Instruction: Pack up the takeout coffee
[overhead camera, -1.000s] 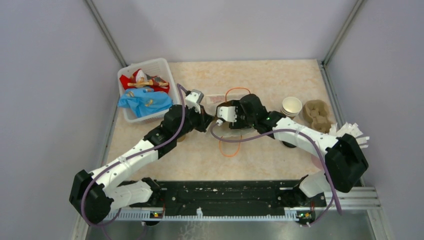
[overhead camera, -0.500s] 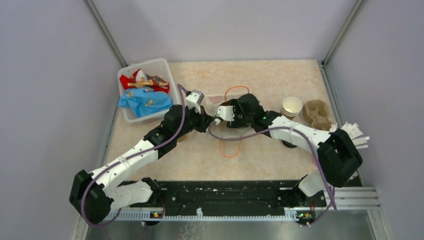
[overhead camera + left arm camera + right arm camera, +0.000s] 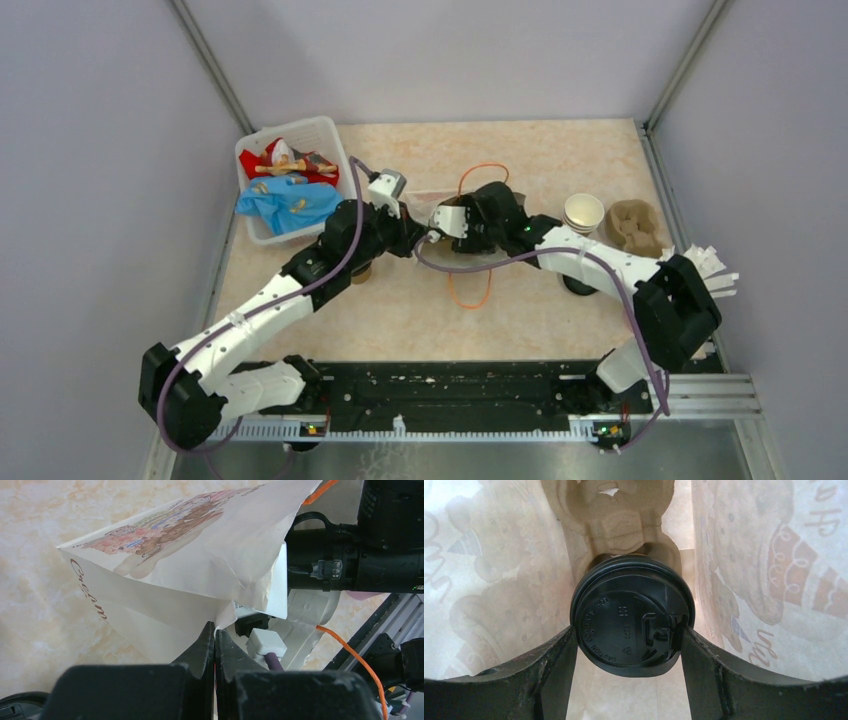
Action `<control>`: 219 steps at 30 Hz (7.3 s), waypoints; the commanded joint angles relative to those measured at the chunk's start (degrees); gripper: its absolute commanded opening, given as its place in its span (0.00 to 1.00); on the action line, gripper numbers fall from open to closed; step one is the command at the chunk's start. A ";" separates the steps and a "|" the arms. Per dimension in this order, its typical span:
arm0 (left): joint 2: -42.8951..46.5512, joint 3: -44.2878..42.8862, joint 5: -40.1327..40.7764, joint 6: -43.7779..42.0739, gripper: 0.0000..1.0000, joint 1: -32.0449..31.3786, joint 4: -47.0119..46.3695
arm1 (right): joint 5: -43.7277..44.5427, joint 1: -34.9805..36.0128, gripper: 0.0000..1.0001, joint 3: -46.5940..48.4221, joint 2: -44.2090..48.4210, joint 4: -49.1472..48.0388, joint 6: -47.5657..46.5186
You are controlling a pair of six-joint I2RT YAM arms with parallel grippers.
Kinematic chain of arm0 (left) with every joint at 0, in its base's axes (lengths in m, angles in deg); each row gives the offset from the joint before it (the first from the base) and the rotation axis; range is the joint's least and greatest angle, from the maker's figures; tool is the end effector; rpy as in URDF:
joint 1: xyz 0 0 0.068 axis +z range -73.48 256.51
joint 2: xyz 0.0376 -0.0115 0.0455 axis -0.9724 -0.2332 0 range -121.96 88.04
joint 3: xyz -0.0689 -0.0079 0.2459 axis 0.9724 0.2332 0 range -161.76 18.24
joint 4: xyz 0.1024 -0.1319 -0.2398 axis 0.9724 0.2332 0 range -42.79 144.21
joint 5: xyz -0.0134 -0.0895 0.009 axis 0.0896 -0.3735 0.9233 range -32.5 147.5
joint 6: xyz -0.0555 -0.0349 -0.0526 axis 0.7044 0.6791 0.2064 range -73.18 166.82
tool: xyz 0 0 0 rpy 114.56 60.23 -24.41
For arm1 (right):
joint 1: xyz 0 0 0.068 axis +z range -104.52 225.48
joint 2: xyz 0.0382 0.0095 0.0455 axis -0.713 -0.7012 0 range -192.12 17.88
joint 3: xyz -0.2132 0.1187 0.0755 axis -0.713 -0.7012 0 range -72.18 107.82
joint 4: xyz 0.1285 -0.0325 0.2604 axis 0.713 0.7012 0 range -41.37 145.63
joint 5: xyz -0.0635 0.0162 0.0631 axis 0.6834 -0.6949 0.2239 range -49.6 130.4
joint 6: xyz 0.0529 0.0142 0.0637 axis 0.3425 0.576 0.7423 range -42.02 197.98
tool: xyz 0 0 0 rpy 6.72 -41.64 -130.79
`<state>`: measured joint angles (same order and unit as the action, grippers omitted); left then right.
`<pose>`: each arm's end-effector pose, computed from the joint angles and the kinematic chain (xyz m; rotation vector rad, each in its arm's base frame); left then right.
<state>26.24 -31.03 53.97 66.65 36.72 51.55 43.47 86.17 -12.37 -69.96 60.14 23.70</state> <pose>0.2498 -0.2140 0.2859 0.3794 1.9008 -0.7663 0.3041 0.2563 0.1879 -1.6510 1.5525 -0.1867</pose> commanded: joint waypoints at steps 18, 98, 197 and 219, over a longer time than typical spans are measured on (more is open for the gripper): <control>-7.58 -19.87 -1.70 15.60 0.00 2.59 20.32 | -11.35 -0.19 0.62 10.17 0.83 30.24 16.92; -25.20 -41.09 -4.00 18.17 0.33 11.08 30.22 | 13.72 0.63 0.99 41.79 16.84 52.82 89.08; -24.25 -14.00 -28.66 18.34 0.44 9.04 6.18 | -22.36 -29.50 0.64 25.49 -9.01 32.09 86.54; -15.53 -2.97 -3.62 35.19 0.44 -16.34 -3.94 | -39.10 -22.01 0.70 39.11 -20.96 33.22 76.12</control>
<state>6.96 -36.10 42.25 98.06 24.16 51.94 7.88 62.85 21.88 -89.67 91.86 102.69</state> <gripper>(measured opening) 0.432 0.690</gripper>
